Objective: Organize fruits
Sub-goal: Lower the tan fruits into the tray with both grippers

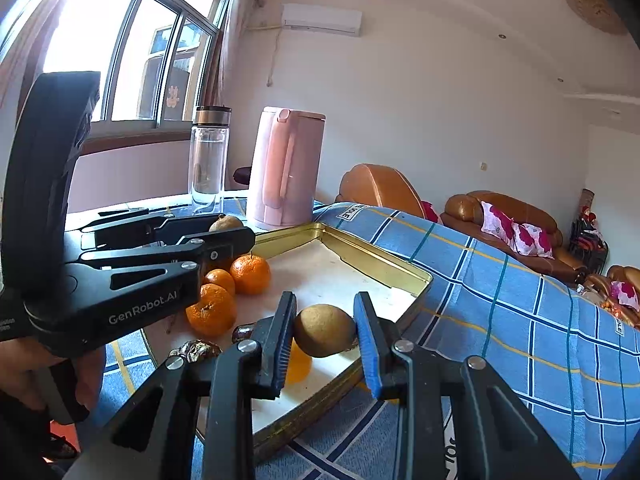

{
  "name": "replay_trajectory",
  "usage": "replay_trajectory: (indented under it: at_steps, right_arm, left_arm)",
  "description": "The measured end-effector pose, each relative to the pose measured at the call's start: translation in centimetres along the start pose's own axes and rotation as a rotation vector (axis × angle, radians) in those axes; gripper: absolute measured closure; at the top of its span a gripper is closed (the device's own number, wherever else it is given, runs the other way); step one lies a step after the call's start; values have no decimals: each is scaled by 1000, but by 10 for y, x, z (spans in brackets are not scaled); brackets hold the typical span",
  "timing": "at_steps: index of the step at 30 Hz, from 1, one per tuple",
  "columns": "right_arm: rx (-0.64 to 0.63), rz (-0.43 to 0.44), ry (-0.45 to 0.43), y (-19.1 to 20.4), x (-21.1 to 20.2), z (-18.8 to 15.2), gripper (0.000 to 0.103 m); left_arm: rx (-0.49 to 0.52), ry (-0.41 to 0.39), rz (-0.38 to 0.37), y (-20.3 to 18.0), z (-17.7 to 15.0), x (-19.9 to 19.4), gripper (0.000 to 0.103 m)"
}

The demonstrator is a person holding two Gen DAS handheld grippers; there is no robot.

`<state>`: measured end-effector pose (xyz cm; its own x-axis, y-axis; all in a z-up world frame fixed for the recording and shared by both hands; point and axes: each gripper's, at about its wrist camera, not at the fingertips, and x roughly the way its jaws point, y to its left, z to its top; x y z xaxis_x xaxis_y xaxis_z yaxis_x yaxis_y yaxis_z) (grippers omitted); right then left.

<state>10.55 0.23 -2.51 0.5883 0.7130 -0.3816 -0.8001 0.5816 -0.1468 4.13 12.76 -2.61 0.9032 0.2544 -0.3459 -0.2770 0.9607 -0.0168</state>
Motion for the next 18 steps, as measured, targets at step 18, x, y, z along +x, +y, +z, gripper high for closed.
replay_trajectory:
  at_steps: [18]
  right_arm:
    - [-25, 28, 4, 16, 11, 6, 71]
  left_arm:
    - [-14, 7, 43, 20, -1, 0, 76]
